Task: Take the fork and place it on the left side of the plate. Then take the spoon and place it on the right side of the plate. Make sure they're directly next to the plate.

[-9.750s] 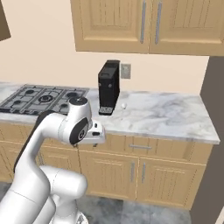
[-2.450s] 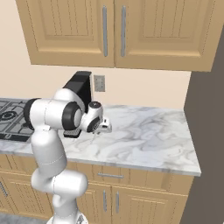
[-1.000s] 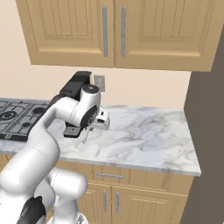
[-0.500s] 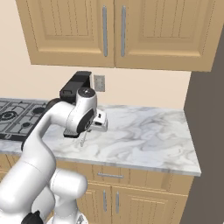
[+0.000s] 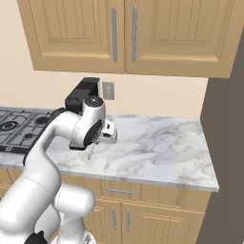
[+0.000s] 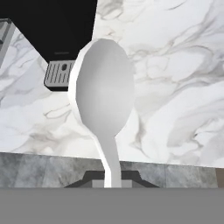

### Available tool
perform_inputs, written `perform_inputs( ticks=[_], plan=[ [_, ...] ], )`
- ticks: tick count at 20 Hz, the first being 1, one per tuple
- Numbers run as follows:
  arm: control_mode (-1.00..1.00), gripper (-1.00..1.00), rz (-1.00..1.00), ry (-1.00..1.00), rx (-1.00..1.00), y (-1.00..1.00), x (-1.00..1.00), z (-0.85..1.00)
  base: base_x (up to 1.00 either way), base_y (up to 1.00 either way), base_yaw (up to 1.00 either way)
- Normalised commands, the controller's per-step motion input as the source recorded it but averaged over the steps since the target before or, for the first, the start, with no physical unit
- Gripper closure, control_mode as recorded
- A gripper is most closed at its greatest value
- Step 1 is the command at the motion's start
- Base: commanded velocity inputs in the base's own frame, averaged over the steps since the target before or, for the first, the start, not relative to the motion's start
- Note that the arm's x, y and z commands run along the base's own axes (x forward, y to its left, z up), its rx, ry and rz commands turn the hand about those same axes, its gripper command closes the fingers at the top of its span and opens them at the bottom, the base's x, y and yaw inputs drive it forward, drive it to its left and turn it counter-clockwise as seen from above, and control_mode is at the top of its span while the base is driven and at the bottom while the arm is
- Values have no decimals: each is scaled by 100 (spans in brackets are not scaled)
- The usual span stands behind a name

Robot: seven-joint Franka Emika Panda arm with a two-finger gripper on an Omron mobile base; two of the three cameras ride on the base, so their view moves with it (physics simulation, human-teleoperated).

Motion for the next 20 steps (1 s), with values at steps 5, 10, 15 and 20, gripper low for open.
perform_inputs(
  ticks=[5,10,15,20],
  plan=[
    [100,100,0,0,0,0,0,0,0,0,0],
    [100,100,0,0,0,0,0,0,-2,0,0],
    [100,100,0,0,0,0,0,0,-93,14,0],
    [100,100,0,0,0,0,0,0,-100,47,6]
  ],
)
